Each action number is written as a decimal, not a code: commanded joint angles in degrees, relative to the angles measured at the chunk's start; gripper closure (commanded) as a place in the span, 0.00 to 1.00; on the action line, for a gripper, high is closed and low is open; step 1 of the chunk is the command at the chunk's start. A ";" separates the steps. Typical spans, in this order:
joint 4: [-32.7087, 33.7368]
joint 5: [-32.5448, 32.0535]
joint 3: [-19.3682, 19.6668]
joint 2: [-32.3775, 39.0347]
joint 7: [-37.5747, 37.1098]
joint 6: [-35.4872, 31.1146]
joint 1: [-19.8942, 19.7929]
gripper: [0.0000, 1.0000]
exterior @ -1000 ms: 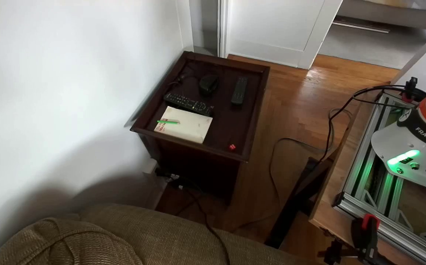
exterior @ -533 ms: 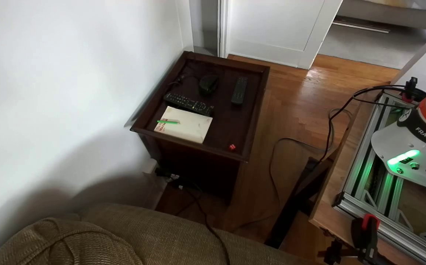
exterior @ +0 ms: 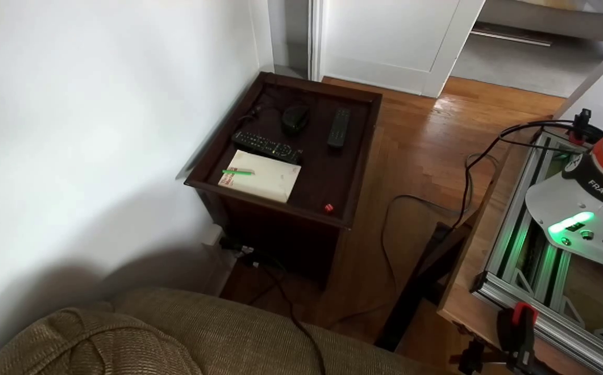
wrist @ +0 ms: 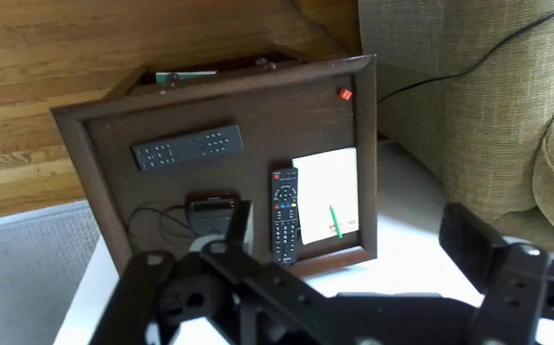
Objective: Move the remote on the left backwards
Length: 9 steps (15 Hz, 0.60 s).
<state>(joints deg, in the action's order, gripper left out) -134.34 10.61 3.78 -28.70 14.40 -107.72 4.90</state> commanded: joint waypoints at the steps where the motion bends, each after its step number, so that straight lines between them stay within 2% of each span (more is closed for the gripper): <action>1: 6.20 1.86 -5.07 9.67 -3.95 -1.32 2.73 0.00; 3: 7.75 0.12 -7.98 13.70 -7.23 -3.32 2.87 0.00; 9: 8.90 -2.86 -12.95 24.15 -17.08 -13.25 3.44 0.00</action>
<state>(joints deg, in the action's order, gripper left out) -126.77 10.59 -7.26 -9.85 2.66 -116.90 7.81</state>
